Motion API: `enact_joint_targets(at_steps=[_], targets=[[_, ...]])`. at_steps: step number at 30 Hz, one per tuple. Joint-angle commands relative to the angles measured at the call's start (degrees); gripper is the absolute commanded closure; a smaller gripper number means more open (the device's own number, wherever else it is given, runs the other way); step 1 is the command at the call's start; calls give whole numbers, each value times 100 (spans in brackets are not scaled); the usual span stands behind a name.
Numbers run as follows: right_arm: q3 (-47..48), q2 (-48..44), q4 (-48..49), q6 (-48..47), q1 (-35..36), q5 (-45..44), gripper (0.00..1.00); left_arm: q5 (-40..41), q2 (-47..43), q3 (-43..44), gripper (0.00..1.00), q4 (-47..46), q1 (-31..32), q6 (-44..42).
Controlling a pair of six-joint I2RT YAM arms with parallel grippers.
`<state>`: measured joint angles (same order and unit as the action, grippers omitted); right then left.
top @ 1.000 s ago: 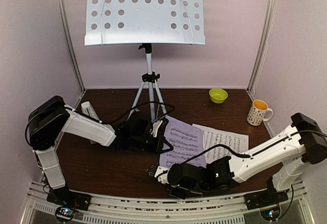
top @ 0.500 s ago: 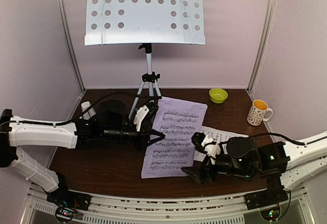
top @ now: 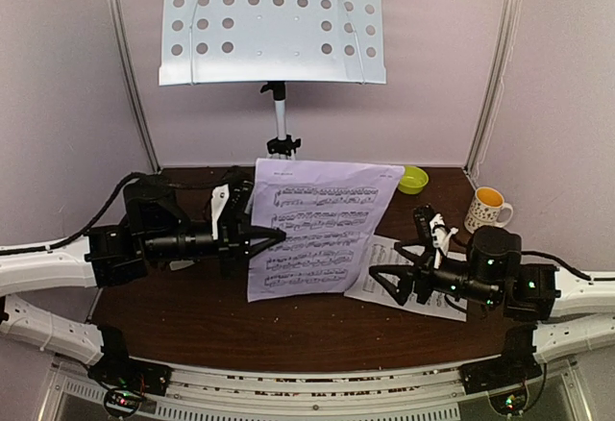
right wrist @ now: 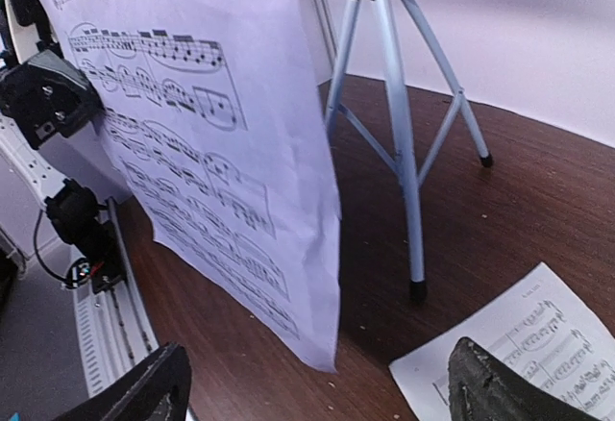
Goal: Set up the instrument practice props
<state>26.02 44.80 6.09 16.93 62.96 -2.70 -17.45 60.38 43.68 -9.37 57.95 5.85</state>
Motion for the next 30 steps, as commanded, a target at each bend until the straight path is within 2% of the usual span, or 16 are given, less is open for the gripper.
enact_joint_targets(at_steps=[1, 3, 4, 7, 10, 11, 13, 14, 19, 21, 26, 30], targets=[[647, 385, 601, -202, -23, 920, 8, -523, 85, 320, 100, -510, -12, 23], [892, 485, 571, -291, -22, 1114, 14, -621, 121, 439, 100, -491, -11, 73], [1008, 506, 533, -335, -22, 1190, 21, -627, 122, 486, 100, -482, -12, 97], [1351, 489, 279, -406, -24, 1204, 53, -583, 92, 597, 100, -457, -12, 134], [1578, 394, 61, -412, -29, 1115, 95, -475, 116, 687, 100, -433, -21, 191], [1645, 348, -12, -410, -29, 1056, 100, -415, 134, 712, 100, -454, -21, 234], [1743, 234, -108, -386, -24, 916, 100, -188, 211, 809, 100, -440, -21, 363], [1783, 160, -155, -365, -22, 812, 100, -27, 243, 851, 96, -432, -25, 407], [2113, -192, -860, -456, -25, -283, 100, 1555, 372, 676, 40, -606, -60, 760], [2335, -272, -1291, -558, -31, -839, 100, 2205, 485, 468, 31, -769, -109, 951], [2571, -474, -1969, -725, -106, -1703, 100, 3127, 1176, 150, 27, -1391, -160, 1409], [2574, -647, -2160, -735, -177, -1901, 100, 3037, 2094, 347, 27, -1929, -170, 1744]])
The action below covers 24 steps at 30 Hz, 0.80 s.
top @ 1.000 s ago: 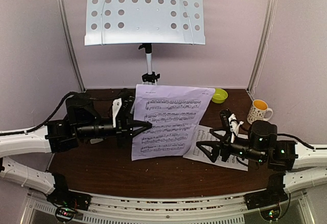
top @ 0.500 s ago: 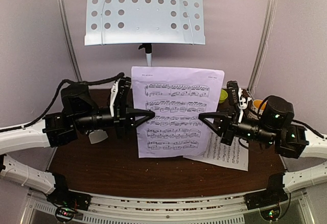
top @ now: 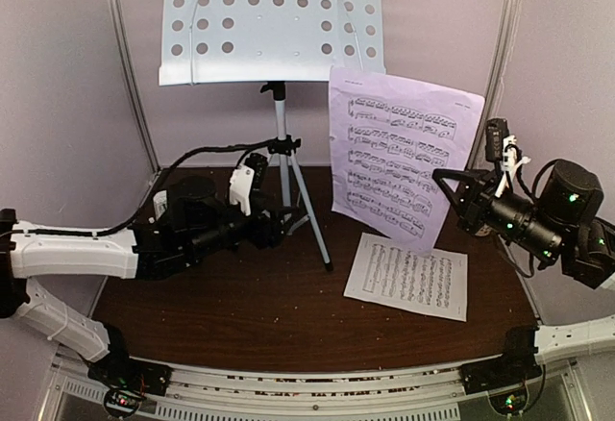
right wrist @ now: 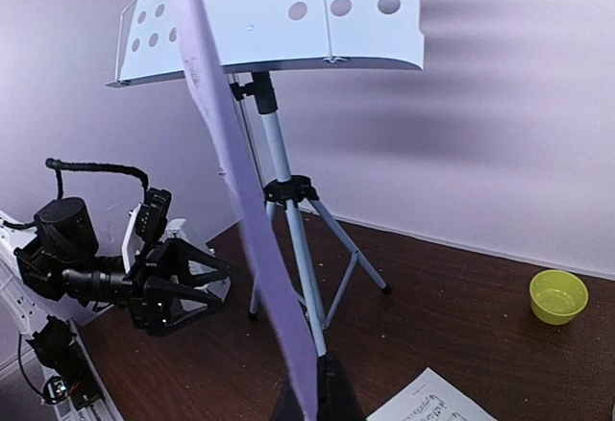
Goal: Set up the instrument practice props
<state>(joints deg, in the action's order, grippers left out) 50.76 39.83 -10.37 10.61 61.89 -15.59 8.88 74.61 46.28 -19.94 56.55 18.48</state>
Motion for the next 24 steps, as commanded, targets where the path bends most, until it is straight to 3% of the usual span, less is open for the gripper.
enact_joint_targets(at_steps=[1, 7, 12, 24], targets=[[73, -190, -539, -99, -86, -636, 100, 355, 912, 133, 27, -1049, -30, 534], [-72, -388, -624, -26, -123, -690, 100, 43, 1988, 148, 30, -2462, -364, 1087], [-152, -466, -655, 18, -142, -654, 100, 19, 2481, 271, 31, -3061, -506, 1136], [-268, -645, -551, 20, -149, -653, 100, -316, 3215, 1106, 44, -3115, -775, 1417]])
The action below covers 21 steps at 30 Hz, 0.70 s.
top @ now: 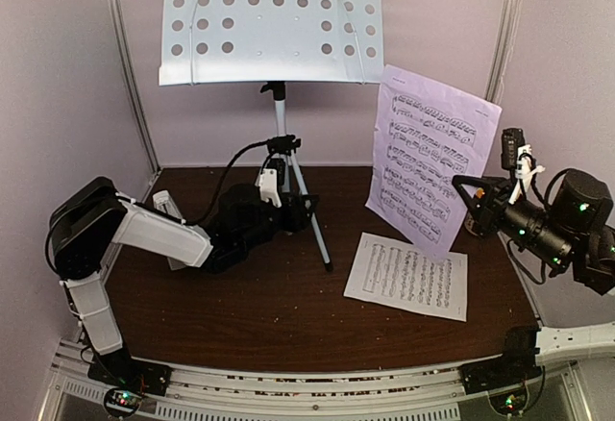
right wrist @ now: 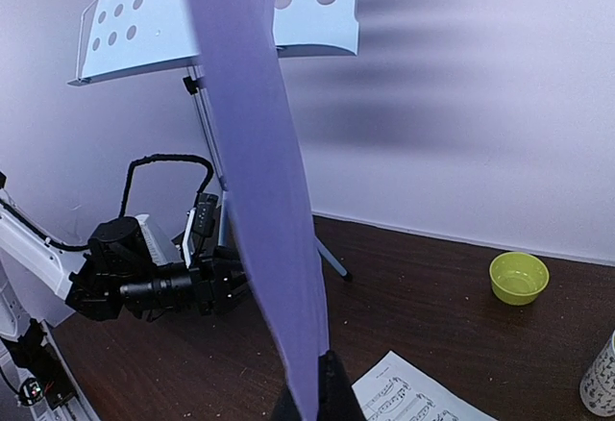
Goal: Set up the instrument practice props
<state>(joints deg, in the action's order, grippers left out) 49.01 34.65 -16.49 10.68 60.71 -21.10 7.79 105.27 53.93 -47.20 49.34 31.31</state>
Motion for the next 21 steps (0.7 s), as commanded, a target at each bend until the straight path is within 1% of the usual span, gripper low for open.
enact_joint_targets(at_steps=[1, 3, 8, 14, 16, 21], targets=[[-96, -140, 62, 17, -40, -111, 100, -210, 173, 379, 48, -387, -56, 188], [-93, -151, 76, 13, -41, -104, 100, -212, 173, 384, 55, -403, -56, 339], [-68, -231, 79, -6, -38, -103, 100, -282, 5, 115, 79, -619, -56, 855], [-25, -216, 152, -29, -39, -60, 100, -482, -122, -14, 98, -884, -34, 1283], [0, -183, 170, -36, -39, -31, 100, -512, -176, -14, 100, -884, -29, 1365], [77, -133, 187, -43, -37, 14, 100, -616, -429, 10, 100, -673, 0, 1490]])
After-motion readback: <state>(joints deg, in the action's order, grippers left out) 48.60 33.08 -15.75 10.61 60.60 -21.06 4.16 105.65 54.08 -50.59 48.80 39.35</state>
